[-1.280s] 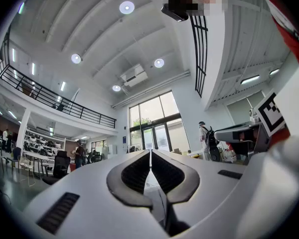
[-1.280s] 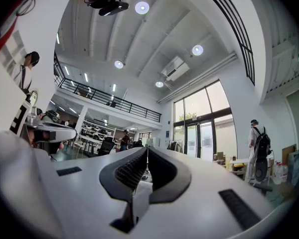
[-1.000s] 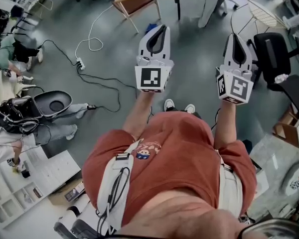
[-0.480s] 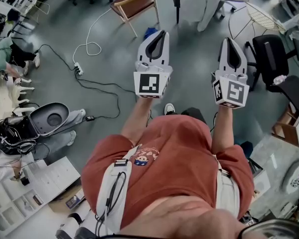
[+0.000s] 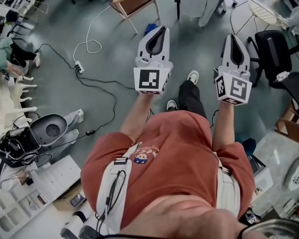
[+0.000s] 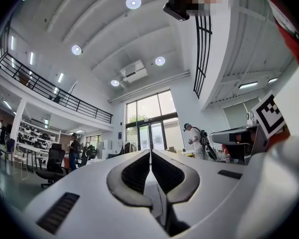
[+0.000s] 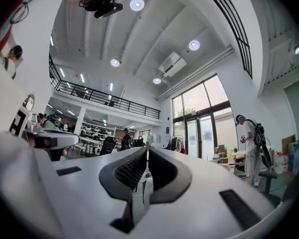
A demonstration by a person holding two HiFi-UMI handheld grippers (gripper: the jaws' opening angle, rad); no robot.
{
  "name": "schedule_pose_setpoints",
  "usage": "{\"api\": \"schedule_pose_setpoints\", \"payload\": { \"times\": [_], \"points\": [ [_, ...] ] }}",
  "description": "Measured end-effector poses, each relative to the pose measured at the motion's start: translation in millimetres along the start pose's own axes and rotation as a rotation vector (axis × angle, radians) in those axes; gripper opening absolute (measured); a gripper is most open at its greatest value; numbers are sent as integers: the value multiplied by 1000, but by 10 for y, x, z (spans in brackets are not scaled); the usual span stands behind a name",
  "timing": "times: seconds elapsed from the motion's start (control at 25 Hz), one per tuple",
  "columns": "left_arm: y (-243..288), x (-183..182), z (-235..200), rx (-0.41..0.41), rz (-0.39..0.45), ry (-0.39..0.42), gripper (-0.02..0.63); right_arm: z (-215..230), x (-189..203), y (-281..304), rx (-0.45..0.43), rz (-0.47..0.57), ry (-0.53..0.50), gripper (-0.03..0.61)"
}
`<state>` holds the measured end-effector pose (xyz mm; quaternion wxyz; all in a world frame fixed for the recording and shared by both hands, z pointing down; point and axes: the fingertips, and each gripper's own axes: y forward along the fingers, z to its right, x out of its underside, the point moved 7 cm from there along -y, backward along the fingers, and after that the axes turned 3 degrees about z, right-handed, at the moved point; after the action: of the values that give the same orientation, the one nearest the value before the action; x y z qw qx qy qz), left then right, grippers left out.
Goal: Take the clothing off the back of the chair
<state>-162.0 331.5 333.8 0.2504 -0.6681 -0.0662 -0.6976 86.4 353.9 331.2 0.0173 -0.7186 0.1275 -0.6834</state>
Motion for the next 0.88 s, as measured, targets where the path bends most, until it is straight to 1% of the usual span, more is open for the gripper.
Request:
{"api": "schedule_pose_setpoints", "payload": {
  "times": [0.2,0.4,0.68,0.88],
  "points": [
    [245,78,-51,1,-4,-1,23,83,133,230,4,-10,6,26],
    [652,204,-63,1,-4,16,23,291,289,584,3,-22,12,26],
    [1433,473,-129,-8,-38,19,23,719,508,1280,6,-42,25,26],
    [2071,572,-79,-14,-47,31,23,1119,625,1793,-5,-46,40,26]
  ]
}}
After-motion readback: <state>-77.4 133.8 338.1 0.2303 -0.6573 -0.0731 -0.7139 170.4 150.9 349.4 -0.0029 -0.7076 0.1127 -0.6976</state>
